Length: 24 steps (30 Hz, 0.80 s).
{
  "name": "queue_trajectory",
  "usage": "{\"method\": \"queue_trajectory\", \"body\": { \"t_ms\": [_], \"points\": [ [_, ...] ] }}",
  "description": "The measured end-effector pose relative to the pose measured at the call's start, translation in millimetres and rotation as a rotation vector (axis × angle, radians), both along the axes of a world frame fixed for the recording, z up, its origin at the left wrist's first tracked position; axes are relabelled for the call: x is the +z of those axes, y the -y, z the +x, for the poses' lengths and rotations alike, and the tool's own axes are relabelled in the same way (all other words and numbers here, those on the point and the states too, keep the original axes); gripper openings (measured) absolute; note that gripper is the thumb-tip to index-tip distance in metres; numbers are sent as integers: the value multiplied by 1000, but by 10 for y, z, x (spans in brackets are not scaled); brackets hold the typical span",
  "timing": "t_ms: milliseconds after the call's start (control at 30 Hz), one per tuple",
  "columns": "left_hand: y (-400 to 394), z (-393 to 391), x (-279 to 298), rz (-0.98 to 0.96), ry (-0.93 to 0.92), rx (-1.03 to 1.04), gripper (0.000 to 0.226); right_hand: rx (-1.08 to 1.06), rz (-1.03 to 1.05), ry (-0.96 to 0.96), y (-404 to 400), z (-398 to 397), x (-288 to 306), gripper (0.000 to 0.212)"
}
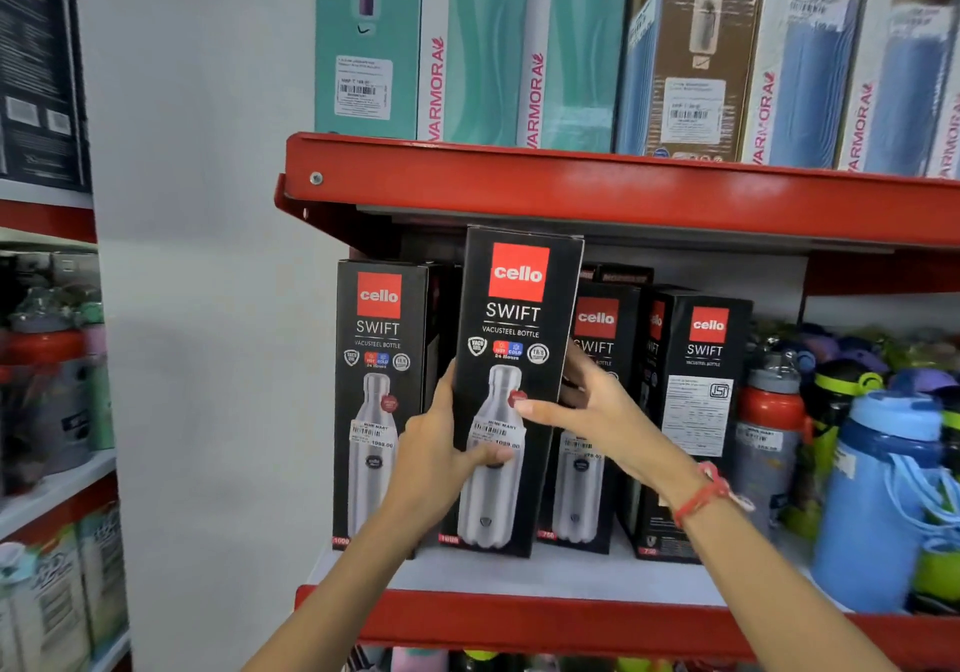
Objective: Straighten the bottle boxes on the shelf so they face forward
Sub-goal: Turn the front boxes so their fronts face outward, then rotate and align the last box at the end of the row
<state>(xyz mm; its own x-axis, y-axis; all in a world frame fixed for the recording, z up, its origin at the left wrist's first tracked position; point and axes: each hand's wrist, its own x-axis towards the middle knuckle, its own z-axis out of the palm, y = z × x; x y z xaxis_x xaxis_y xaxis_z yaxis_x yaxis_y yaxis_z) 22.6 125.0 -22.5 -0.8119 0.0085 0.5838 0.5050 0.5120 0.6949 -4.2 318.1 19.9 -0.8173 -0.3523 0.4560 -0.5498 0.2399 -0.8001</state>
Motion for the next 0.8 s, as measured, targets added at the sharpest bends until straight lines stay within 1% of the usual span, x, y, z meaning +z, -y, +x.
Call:
{"method": "queue_trajectory", "body": {
  "t_ms": [67, 133, 400, 500, 533, 567, 600, 633, 667, 700, 733, 767, 800],
  "points": [
    [-16, -91, -1, -26, 18, 85, 109, -38, 9, -21, 63, -29, 14, 88],
    [-44, -150, -19, -22, 51, 122, 109, -92, 18, -34, 119, -77, -39, 84],
    [-116, -261, -235, 13, 154, 130, 98, -153, 59, -6, 210, -303, -321, 91],
    [-113, -318, -232, -8, 176, 160, 93, -198, 68, -36, 262, -338, -355, 88],
    [-124, -326, -224, -16, 186, 170, 93, -227, 52, -46, 259, -318, -341, 82],
    [-136, -329, -226, -24, 189, 177, 94, -267, 15, -57, 235, -286, -334, 71],
    [-152, -318, -231, -33, 188, 183, 96, -328, -30, -86, 191, -255, -338, 57],
    [-176, -290, -234, -39, 176, 194, 97, -416, -72, -163, 126, -221, -349, 43],
    [-205, -250, -247, -51, 146, 216, 96, -532, -98, -268, 44, -173, -362, 29],
    [-244, -205, -252, -68, 75, 255, 93, -656, -121, -379, -57, -130, -376, 20],
    [-296, -160, -252, -93, -41, 310, 88, -777, -148, -482, -163, -111, -389, 17],
    [-363, -133, -250, -115, -190, 361, 81, -881, -171, -550, -266, -123, -405, 17],
    [-444, -120, -237, -122, -341, 388, 73, -974, -184, -579, -356, -133, -412, 23]
  ]
}}
